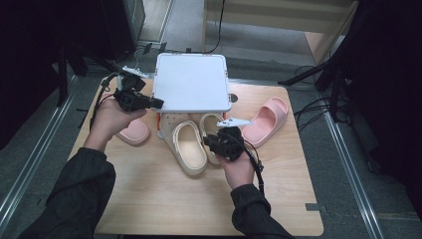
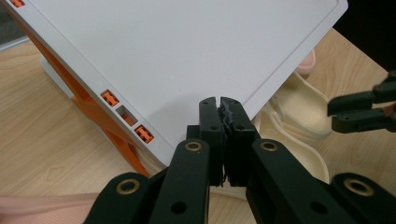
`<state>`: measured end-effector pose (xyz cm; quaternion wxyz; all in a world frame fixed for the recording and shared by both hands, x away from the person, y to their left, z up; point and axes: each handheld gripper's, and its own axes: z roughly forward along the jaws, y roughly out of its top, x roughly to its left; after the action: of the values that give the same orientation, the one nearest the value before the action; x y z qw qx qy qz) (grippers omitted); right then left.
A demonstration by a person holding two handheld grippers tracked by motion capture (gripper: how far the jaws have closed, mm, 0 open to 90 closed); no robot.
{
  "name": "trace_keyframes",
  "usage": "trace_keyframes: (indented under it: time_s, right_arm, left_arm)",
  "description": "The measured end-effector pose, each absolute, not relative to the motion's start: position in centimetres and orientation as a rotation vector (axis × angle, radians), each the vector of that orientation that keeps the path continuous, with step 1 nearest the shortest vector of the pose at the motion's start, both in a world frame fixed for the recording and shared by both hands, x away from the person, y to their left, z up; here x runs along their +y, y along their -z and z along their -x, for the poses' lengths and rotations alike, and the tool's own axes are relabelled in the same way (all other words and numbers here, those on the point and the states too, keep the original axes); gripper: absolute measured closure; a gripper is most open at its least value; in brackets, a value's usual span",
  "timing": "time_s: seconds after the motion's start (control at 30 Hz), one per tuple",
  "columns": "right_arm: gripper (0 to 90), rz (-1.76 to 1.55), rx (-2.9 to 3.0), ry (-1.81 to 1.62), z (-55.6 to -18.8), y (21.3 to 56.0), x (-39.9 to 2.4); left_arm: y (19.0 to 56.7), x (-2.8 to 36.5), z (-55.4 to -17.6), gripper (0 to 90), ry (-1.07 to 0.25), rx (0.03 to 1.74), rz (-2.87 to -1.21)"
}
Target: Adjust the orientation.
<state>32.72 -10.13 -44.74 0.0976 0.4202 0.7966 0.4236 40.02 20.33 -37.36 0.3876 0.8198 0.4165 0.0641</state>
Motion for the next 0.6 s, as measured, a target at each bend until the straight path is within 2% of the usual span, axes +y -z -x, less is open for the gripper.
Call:
trace_keyframes:
  time_s: [0.17,0.6]
  right_arm:
    - [86.2,-1.189,2.401,-1.240,-30.7,45.6,-10.4]
    - [90.0,-1.129,2.470,-1.268,-27.1,49.0,-10.0]
  left_arm:
    - [37.4,20.3,-40.0,87.8,-0.164,1.061,-2.084]
    - [37.4,20.3,-39.9,87.9,-0.170,1.064,-2.085]
